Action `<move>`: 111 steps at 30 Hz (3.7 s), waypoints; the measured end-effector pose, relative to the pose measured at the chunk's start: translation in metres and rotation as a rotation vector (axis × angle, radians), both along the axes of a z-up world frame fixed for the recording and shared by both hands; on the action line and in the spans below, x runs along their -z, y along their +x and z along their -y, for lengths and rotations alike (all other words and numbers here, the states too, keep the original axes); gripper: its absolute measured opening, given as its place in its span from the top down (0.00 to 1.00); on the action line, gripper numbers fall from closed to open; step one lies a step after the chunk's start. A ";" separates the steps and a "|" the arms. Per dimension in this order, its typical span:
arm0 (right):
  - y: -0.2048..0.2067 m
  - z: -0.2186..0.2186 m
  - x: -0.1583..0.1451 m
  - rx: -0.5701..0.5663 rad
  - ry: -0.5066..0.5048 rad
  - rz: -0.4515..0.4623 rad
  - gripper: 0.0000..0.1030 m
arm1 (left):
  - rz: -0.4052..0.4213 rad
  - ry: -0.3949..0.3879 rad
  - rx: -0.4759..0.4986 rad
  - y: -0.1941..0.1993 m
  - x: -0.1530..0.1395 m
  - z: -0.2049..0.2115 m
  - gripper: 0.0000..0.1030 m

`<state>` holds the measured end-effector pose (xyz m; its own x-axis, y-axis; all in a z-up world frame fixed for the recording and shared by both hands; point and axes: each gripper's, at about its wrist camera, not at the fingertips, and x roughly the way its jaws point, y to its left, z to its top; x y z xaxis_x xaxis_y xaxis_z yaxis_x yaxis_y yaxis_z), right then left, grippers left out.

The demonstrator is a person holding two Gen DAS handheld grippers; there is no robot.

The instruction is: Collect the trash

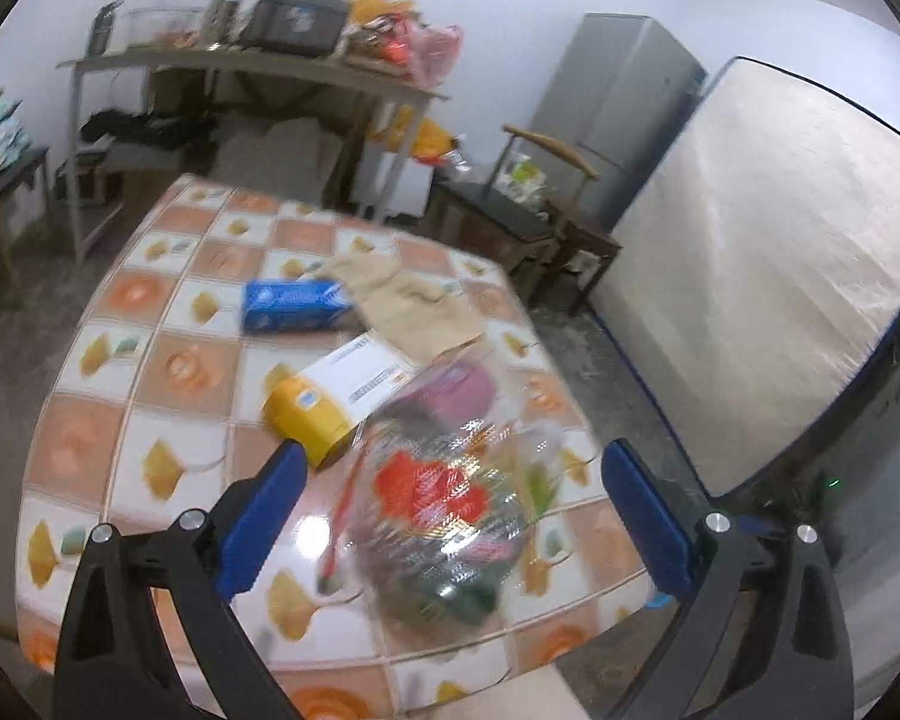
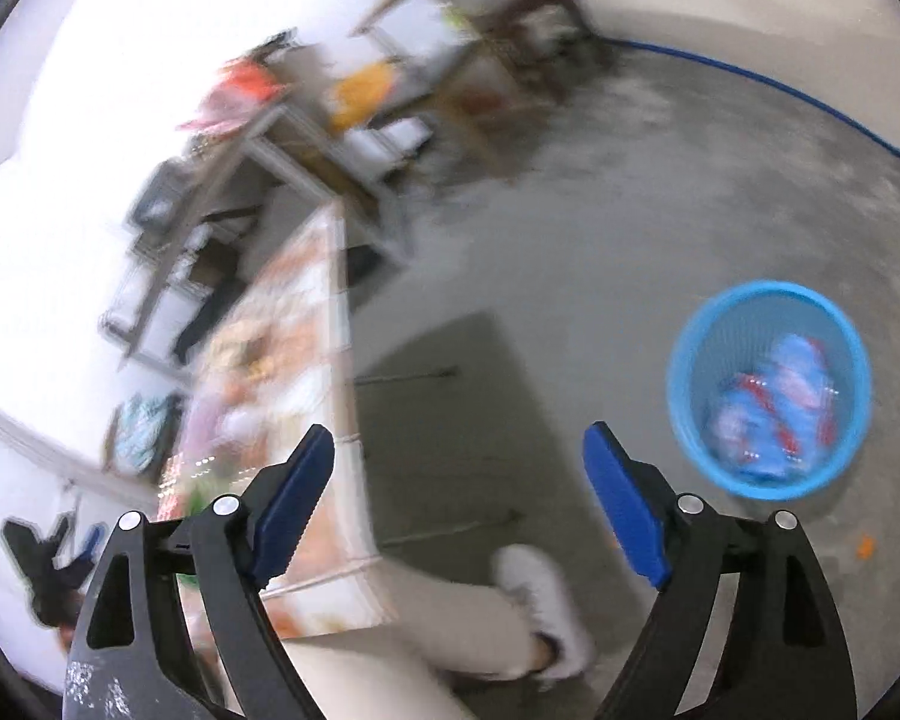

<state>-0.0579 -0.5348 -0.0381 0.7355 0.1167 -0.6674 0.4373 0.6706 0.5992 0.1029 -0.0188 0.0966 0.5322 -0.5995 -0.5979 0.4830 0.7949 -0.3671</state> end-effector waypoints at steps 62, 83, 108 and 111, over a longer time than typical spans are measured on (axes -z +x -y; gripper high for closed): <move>0.178 -0.217 -0.050 -0.562 0.385 0.185 0.99 | -0.542 -0.594 0.193 0.069 0.134 -0.043 0.20; 0.061 -0.109 -0.106 -0.236 0.191 0.401 0.99 | -0.198 0.384 0.491 0.015 0.092 0.130 0.18; -0.062 -0.015 -0.072 0.115 0.124 0.377 0.99 | -0.317 0.342 0.578 -0.025 0.055 0.177 0.45; -0.083 -0.002 -0.063 0.181 0.123 0.363 0.99 | -0.309 0.326 0.628 -0.036 0.047 0.203 0.45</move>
